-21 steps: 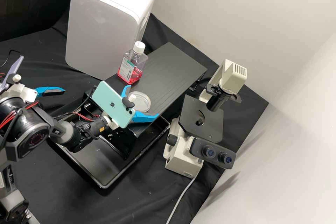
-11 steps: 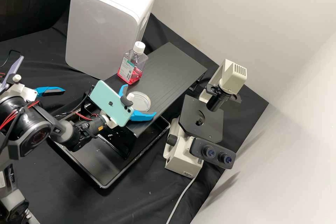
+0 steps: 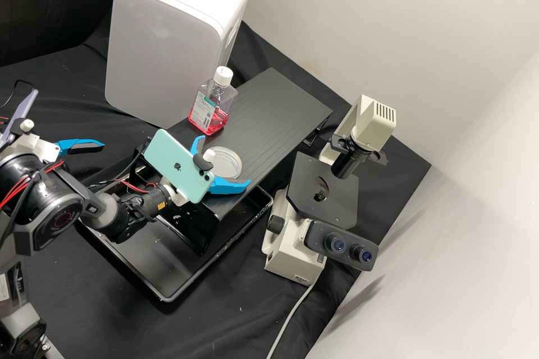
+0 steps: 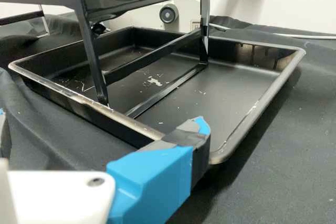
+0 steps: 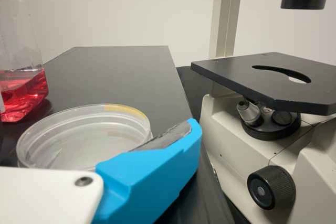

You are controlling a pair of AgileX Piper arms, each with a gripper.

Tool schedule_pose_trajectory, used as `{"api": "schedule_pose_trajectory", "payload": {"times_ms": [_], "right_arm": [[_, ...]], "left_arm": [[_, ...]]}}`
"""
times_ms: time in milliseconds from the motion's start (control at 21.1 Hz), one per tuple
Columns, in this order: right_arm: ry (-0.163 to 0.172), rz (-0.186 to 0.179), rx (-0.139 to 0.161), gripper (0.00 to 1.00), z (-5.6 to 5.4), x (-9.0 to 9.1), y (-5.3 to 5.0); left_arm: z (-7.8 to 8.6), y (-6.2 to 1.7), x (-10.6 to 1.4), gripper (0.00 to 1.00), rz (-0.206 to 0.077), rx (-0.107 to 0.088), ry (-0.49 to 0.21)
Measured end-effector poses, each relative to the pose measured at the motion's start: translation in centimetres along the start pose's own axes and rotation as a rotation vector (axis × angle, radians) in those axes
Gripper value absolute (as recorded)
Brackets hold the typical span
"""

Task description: Remove the lid from the petri dish

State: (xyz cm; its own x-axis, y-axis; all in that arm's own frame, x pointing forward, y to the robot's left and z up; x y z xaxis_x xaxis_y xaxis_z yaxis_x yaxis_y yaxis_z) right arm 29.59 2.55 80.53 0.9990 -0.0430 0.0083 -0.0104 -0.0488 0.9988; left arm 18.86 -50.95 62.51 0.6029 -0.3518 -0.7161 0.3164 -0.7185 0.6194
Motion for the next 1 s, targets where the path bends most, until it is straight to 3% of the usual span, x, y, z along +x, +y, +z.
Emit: {"api": "schedule_pose_trajectory", "payload": {"times_ms": [48, 998], "right_arm": [[0.0, 0.0, 0.0, 0.0, 0.0, 0.0, 0.0], [0.001, -0.001, -0.001, 0.0, -0.01, 0.0, -0.01]], "left_arm": [[0.0, 0.0, 0.0, 1.0, 0.0, 0.0, 0.0], [-0.07, -0.09, 0.02, 1.0, -0.002, -0.001, 0.002]]}}
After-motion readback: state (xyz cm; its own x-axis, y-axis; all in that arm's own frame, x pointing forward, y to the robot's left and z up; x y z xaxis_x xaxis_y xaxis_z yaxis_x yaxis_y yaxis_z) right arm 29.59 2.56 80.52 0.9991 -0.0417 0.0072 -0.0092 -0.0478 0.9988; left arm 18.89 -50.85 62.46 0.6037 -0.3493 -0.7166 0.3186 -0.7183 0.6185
